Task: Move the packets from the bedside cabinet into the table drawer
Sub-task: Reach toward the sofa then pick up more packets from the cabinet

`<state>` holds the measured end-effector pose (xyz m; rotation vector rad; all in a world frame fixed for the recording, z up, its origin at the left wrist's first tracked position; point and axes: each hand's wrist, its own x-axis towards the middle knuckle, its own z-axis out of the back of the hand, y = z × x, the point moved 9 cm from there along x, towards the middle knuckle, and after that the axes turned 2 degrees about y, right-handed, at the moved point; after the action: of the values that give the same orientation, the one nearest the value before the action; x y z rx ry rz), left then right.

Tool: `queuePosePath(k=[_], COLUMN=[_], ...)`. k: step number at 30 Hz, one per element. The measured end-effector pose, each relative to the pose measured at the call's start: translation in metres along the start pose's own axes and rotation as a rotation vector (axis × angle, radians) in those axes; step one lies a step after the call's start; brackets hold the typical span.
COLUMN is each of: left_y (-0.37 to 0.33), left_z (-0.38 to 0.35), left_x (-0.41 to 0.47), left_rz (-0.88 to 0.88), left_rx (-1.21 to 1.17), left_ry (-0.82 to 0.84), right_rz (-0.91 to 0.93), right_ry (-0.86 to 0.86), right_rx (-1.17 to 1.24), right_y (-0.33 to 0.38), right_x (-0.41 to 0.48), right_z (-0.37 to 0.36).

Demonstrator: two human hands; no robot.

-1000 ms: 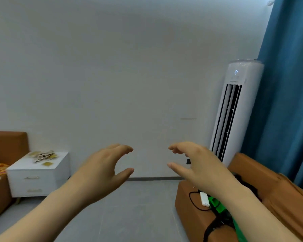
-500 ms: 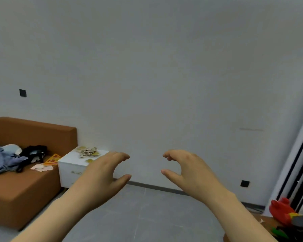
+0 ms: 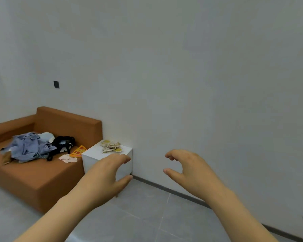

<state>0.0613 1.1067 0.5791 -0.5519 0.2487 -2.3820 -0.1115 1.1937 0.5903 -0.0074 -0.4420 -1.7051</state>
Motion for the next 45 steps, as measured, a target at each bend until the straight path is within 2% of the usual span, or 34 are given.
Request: queuePosePath(k=[7, 14, 33, 45], left_y=[0.038, 0.103, 0.413, 0.563], left_z=[-0.03, -0.053, -0.076, -0.114], left_x=[0.068, 0.123, 0.296, 0.412], left_rz=[0.159, 0.247, 0.39, 0.468], left_rx=[0.049, 0.069, -0.053, -0.047], left_ry=[0.027, 0.034, 0.087, 0.158], right_rz=[0.082, 0.132, 0.067, 0.0], right_ry=[0.08, 0.156, 0.306, 0.341], right_rx=[0.042, 0.052, 0.093, 0.182], right_y=[-0.053, -0.068, -0.022, -0.049], right_x=[0.098, 0.183, 0.481, 0.654], right_z=[-0.027, -0.075, -0.248, -0.343])
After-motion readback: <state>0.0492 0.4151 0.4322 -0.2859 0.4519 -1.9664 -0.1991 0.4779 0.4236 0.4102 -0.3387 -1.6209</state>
